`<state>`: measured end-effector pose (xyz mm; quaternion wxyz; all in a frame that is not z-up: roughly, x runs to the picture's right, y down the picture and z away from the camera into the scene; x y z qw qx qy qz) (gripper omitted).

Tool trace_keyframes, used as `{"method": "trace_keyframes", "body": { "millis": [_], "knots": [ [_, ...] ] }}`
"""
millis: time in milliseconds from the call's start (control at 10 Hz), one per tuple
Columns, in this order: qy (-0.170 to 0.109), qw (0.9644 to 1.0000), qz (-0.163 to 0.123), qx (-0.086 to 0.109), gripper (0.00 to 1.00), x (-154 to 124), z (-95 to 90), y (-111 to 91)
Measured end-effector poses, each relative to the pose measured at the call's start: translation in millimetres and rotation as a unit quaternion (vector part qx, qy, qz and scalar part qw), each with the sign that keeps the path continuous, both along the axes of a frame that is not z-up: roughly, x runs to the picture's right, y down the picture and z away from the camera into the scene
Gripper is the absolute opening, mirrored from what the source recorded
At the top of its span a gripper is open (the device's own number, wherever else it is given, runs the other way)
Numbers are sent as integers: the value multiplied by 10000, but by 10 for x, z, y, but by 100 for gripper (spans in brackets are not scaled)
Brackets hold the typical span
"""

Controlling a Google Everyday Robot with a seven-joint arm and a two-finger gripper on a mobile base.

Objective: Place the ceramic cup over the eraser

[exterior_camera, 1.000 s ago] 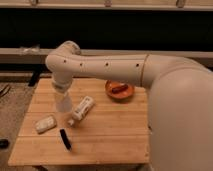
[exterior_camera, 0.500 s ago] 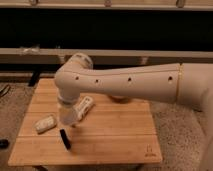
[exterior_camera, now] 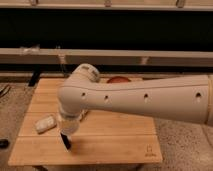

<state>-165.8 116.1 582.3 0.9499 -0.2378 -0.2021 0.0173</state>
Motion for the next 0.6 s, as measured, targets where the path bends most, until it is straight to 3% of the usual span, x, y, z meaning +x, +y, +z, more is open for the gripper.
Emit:
{"method": "trace_keyframes", "body": {
  "millis": [300, 600],
  "knots": [
    [-100, 9995, -290, 7, 0, -7, -77, 220],
    [-123, 9984, -542, -87, 0, -90, -41, 372]
  ]
}}
